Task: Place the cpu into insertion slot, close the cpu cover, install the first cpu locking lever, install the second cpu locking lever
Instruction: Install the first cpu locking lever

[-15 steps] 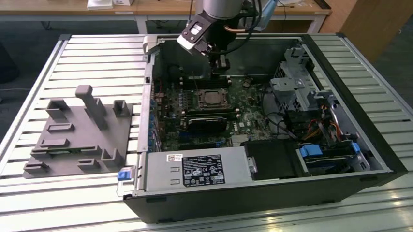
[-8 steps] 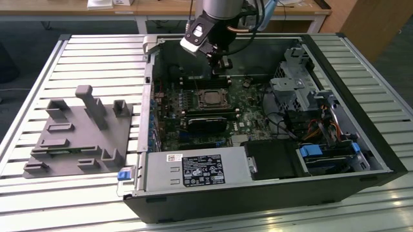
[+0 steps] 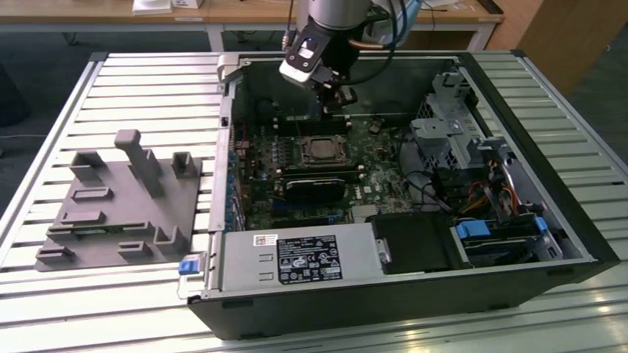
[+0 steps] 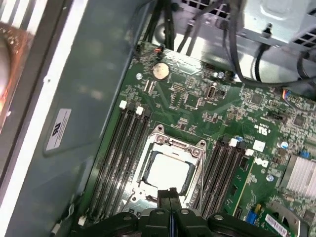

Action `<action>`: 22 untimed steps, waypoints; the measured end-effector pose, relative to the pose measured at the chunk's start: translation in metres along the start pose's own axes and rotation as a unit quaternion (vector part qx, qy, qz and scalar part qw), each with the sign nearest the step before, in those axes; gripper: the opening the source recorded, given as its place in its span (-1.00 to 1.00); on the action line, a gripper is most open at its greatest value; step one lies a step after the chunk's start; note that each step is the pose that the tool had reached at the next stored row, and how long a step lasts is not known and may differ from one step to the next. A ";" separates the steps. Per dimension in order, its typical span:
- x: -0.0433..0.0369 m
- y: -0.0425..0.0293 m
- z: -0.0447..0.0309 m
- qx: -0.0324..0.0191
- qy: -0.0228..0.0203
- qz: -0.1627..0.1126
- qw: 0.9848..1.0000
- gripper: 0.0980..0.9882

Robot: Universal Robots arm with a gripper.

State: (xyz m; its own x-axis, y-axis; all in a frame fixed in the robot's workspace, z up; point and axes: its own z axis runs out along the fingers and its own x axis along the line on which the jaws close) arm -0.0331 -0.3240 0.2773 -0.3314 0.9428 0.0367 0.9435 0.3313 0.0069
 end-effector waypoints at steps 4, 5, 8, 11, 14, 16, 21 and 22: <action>0.0000 0.0000 0.0000 0.001 0.000 -0.021 1.000 -0.98; 0.0000 0.0000 0.0000 0.001 0.000 -0.026 1.000 -0.98; 0.0000 0.0000 0.0000 0.002 0.000 -0.045 0.999 -0.98; 0.0000 0.0000 0.0000 0.002 0.000 -0.055 0.998 -0.98; 0.0000 0.0000 0.0000 0.002 0.000 -0.066 0.998 -0.98; 0.0000 0.0000 0.0000 0.003 0.001 -0.071 0.997 -0.98; 0.0000 0.0000 0.0000 0.003 0.001 -0.084 0.996 -0.98; 0.0000 0.0000 0.0000 0.003 0.001 -0.086 0.996 -0.98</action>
State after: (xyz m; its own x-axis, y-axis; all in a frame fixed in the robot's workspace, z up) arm -0.0331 -0.3240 0.2773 -0.4888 0.8716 0.0367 0.8723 0.4889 0.0069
